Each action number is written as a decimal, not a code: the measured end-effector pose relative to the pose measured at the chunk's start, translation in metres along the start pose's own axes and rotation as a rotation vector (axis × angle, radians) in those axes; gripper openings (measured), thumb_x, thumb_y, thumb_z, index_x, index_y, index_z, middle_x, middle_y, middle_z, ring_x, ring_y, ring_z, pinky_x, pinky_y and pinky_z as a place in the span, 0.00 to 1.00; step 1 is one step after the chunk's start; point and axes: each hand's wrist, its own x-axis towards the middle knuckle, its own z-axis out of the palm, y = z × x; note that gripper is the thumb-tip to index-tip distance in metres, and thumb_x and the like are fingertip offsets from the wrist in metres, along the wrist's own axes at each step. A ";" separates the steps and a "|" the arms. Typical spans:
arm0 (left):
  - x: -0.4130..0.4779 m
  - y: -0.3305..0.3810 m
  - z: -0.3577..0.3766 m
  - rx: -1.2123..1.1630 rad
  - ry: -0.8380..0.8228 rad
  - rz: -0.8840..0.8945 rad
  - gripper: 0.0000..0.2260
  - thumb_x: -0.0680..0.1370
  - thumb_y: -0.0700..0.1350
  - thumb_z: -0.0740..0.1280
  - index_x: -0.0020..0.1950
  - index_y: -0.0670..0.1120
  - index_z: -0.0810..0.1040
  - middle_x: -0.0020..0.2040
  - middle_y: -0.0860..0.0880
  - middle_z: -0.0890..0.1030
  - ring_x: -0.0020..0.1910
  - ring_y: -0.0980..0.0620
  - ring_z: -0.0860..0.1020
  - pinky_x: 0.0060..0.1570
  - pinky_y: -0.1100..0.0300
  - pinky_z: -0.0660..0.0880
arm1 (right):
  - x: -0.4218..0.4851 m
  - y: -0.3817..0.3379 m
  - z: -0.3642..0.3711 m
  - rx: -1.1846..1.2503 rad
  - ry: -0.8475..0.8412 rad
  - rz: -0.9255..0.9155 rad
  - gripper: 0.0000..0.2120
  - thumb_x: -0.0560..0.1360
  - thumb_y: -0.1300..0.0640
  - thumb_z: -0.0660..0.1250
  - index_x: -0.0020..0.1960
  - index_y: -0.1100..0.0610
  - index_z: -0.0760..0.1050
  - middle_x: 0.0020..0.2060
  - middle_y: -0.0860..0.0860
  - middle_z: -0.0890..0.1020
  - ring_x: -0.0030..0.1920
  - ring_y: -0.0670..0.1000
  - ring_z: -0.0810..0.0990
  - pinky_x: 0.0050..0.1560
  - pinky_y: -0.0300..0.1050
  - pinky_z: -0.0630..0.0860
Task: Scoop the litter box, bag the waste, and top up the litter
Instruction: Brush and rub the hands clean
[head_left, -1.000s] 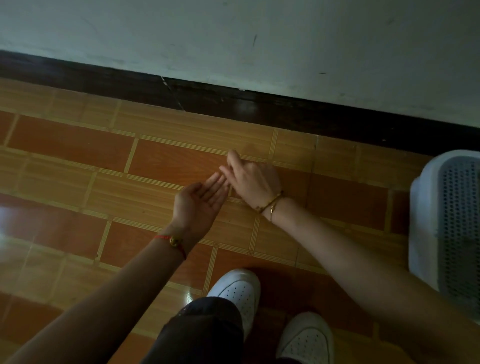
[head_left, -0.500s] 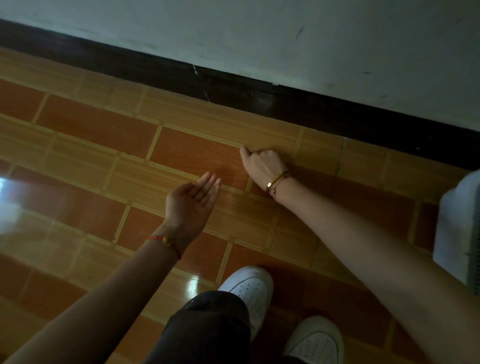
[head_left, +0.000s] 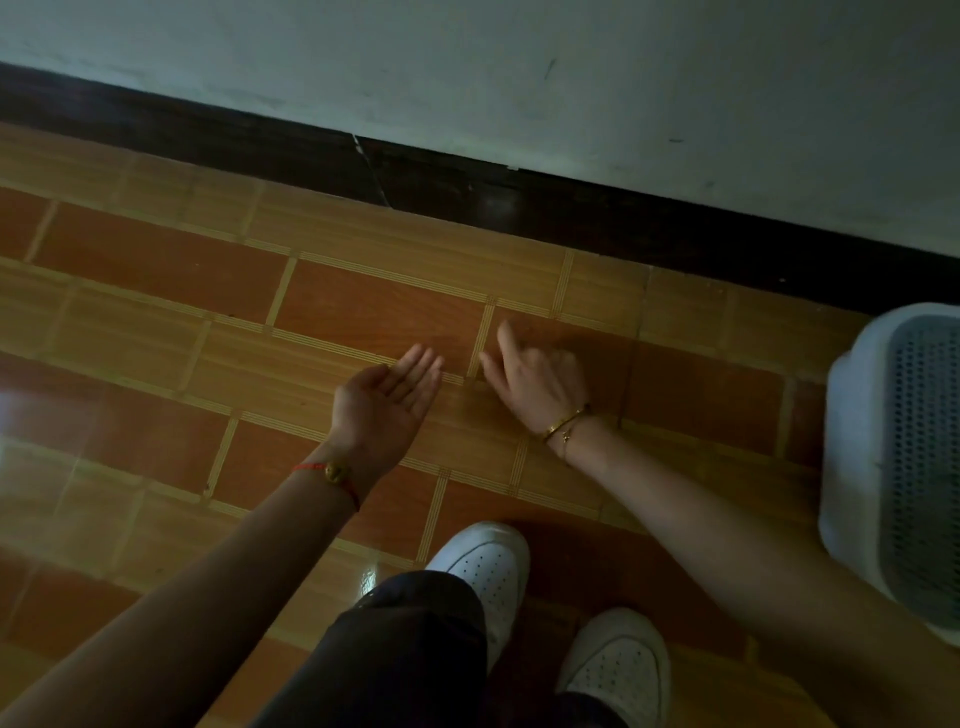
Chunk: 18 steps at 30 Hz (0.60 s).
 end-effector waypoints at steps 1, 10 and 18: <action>0.001 0.000 -0.001 -0.004 -0.006 0.001 0.18 0.83 0.41 0.51 0.57 0.33 0.77 0.57 0.36 0.81 0.60 0.41 0.78 0.64 0.52 0.72 | 0.004 0.000 0.003 -0.069 -0.075 -0.020 0.19 0.79 0.45 0.56 0.59 0.59 0.72 0.32 0.53 0.82 0.31 0.56 0.82 0.28 0.42 0.66; -0.005 -0.001 -0.004 0.024 0.000 0.001 0.17 0.83 0.41 0.51 0.57 0.33 0.77 0.57 0.37 0.81 0.58 0.41 0.79 0.64 0.52 0.73 | 0.000 -0.008 0.016 -0.348 -0.137 -0.063 0.07 0.61 0.56 0.74 0.33 0.52 0.76 0.20 0.48 0.75 0.19 0.47 0.74 0.22 0.36 0.66; 0.004 -0.022 0.008 0.238 -0.028 -0.059 0.18 0.83 0.42 0.51 0.58 0.33 0.76 0.57 0.37 0.81 0.60 0.41 0.78 0.65 0.50 0.72 | -0.033 -0.005 -0.027 -0.022 0.046 0.053 0.17 0.70 0.56 0.73 0.30 0.58 0.66 0.23 0.57 0.79 0.23 0.52 0.80 0.20 0.39 0.69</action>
